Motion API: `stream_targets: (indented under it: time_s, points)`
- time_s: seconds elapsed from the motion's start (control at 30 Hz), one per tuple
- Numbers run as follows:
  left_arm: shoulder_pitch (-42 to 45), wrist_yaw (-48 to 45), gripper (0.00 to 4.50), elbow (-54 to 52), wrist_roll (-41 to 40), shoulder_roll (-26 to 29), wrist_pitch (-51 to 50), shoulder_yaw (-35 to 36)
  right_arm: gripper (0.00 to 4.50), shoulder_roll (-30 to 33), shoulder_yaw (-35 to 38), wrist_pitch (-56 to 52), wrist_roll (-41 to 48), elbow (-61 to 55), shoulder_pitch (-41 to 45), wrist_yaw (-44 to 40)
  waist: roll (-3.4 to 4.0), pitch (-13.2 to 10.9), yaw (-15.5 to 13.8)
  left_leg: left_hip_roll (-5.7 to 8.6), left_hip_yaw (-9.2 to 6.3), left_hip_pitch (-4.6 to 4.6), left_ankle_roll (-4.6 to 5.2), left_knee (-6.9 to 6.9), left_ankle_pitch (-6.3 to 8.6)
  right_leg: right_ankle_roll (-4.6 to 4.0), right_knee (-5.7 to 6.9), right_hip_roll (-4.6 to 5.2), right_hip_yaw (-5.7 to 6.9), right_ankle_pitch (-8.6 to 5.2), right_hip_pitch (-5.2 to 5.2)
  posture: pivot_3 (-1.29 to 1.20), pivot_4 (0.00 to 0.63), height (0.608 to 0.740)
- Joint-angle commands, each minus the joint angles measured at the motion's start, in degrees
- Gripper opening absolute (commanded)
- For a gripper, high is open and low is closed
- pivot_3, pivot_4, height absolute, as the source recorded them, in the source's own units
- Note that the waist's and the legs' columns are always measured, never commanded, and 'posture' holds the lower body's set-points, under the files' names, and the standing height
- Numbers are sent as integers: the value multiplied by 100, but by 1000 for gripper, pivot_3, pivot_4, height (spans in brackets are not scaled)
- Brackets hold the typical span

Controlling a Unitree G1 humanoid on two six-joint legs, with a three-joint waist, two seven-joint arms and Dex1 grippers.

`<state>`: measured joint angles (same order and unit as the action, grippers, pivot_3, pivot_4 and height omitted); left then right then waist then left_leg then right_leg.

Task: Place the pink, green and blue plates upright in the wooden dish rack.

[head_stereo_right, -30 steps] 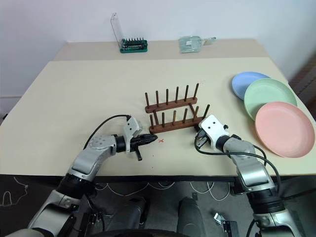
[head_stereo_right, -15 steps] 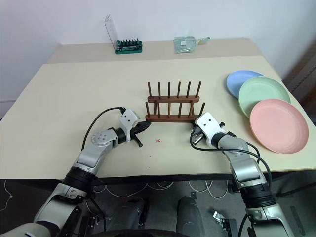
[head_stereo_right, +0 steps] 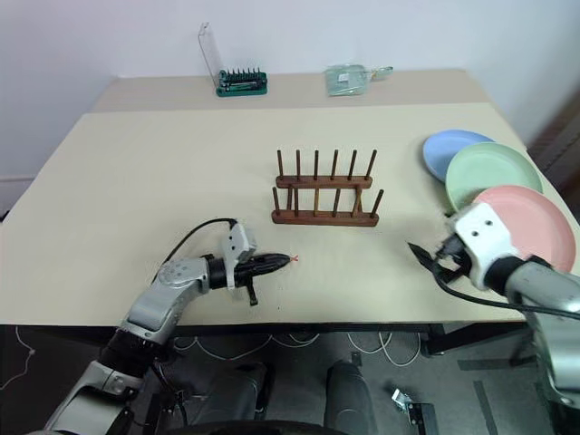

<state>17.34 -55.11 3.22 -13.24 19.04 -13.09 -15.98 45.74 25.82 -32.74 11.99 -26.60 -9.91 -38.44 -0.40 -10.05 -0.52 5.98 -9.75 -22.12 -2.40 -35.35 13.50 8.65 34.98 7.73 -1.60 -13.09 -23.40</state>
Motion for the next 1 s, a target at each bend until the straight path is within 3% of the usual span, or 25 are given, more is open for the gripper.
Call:
stream_targets:
  time_s: [0.03, 0.37, 0.67, 1.0]
  points:
    - [180, -277, 0, -108, -62, -33, 157, -122, 4223, -48, 308, 80, -263, 62, -288, 261, -1, 0, -15, 0, 0, -1, 0, -1, 0, -1, 0, 0, 0, 0, -1, 0, 150, 740]
    - [270, -220, 0, 75, 9, -205, 205, -130, 4223, -233, -346, 392, -1336, 1228, -319, 1275, -4, 0, -8, -1, 3, -3, 0, -2, 0, -1, 0, 1, 0, 0, -3, 0, 150, 740]
    - [178, -132, 0, 66, -20, -228, 157, -64, 52, -207, -624, 633, -1692, 1447, -283, 1497, -5, 1, -26, 3, -2, -7, 1, -13, 0, 0, -1, 2, 0, 0, 3, 0, 150, 740]
    - [294, -215, 0, 233, -48, -335, 472, -57, 52, 10, -385, 434, -2013, 885, -222, 1562, -2, 0, -16, 2, -3, -7, 1, -14, 1, 0, 2, 0, 1, 0, 1, 0, 150, 740]
